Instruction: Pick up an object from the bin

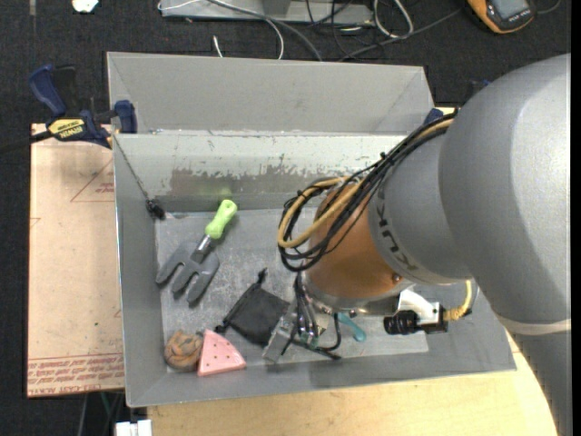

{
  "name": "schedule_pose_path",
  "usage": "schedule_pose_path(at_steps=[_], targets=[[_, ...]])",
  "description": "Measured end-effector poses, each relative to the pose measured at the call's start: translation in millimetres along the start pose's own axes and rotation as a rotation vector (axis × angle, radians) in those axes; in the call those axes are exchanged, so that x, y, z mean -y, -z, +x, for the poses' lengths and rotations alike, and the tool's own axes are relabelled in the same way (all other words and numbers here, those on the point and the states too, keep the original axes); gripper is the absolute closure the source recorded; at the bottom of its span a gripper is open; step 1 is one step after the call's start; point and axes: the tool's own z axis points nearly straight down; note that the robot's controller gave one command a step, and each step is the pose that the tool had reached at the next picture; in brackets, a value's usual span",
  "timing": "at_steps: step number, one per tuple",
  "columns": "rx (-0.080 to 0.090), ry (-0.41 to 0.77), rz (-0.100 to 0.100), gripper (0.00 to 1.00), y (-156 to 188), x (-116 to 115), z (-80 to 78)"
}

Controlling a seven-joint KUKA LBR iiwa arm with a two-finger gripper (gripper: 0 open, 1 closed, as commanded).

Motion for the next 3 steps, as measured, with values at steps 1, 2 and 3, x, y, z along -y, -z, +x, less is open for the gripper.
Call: schedule_pose_path(at_steps=[1,2,3], targets=[[-0.001,-0.06,-0.003,1.0,0.7,8.7,-7.6],[-0.001,-0.06,-0.003,1.0,0.7,8.7,-7.6],[-0.004,-0.059,-0.001,1.0,12.0,9.2,-6.8]])
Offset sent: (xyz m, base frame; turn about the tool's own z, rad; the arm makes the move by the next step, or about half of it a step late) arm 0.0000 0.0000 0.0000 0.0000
